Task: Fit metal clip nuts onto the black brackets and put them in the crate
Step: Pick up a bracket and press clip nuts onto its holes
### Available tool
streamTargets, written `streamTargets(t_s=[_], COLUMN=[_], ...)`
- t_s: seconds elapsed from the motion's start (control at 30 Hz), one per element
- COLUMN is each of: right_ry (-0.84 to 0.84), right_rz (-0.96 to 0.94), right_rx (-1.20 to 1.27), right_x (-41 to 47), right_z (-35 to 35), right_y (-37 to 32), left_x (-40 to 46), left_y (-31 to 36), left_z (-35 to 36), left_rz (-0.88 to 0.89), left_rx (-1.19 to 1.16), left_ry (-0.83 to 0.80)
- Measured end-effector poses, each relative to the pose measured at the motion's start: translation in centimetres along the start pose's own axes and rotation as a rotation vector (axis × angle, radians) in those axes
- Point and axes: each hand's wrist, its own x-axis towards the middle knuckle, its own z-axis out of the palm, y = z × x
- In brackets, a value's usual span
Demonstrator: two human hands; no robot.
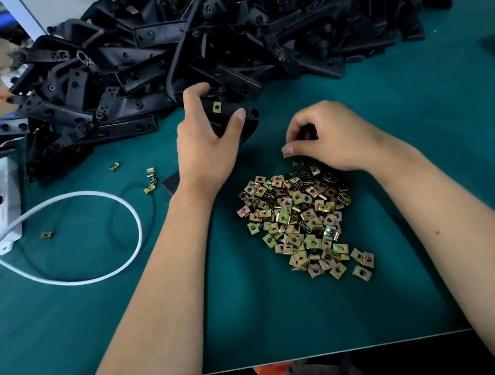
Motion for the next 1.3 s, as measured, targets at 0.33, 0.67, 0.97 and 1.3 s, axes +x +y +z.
streamTargets(t_s=[0.33,0.67,0.97,1.3], right_ry=[0.114,-0.066,0.007,-0.058], right_rz=[0.008,-0.069,-0.096,-0.074], right_rx=[0.230,0.411,0.055,-0.027], right_x=[0.2,-0.4,-0.1,0.1], right_z=[0.3,0.5,-0.6,-0.1], right_y=[0.0,-1.1,0.0,-0.1], left_x=[-0.1,0.1,0.0,-0.1], left_y=[0.1,-0.1,-0.2,-0.1], left_z=[0.0,0.1,0.1,0.1], left_rz=[0.035,0.063,0.037,0.029], left_rx=[-0.011,-0.017,-0.006,0.009], left_ry=[-0.036,-0.017,-0.030,-0.056])
